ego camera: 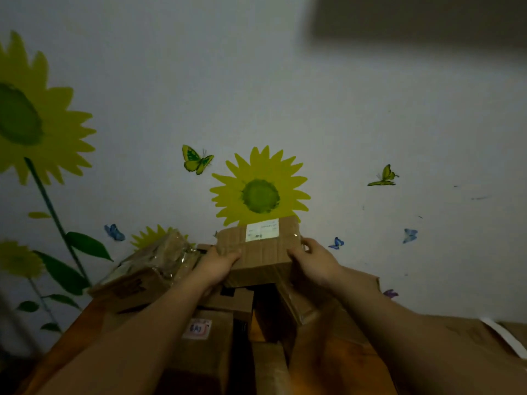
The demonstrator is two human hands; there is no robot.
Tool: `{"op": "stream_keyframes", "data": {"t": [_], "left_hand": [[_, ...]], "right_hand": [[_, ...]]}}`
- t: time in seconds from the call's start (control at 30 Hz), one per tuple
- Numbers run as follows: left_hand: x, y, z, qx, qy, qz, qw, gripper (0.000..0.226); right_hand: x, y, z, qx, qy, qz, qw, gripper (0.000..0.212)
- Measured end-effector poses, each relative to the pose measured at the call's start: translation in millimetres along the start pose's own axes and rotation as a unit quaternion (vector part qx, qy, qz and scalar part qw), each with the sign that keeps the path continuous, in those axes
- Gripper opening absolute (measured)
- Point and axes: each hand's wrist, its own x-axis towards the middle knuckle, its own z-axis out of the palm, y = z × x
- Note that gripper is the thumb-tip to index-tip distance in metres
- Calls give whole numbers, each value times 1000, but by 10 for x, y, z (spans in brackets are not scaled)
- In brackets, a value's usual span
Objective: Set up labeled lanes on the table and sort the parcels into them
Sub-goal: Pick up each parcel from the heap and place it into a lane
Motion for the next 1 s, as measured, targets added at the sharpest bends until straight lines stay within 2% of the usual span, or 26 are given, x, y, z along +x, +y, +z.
{"op": "stream_keyframes", "data": {"t": [0.1,0.2,0.3,0.4,0.57,0.77,1.0], "left_hand": [[98,-31,-113,-92,-13,27,995,48],[180,-8,-181,-163,-7,40,986,55],[27,131,-171,-179,2,48,983,53],[-255,235,-108,-182,1,79,980,21],[-741,489,60,-211,0,142,967,19],[-1379,815,573,-234,-7,207,950,22],[-2272,1073,1692,-226,-74,247,939,20]], "right_hand": [[-10,10,-23,58,35,-4,998,43],[-122,-49,-82,105,73,-15,992,38],[-272,-76,-158,128,112,-19,985,37],[-458,-74,-298,125,151,-28,980,40],[-849,40,-664,129,190,-69,971,32],[-1452,376,-1282,140,228,-94,959,29],[-2398,1246,-2143,134,298,-55,943,27]]}}
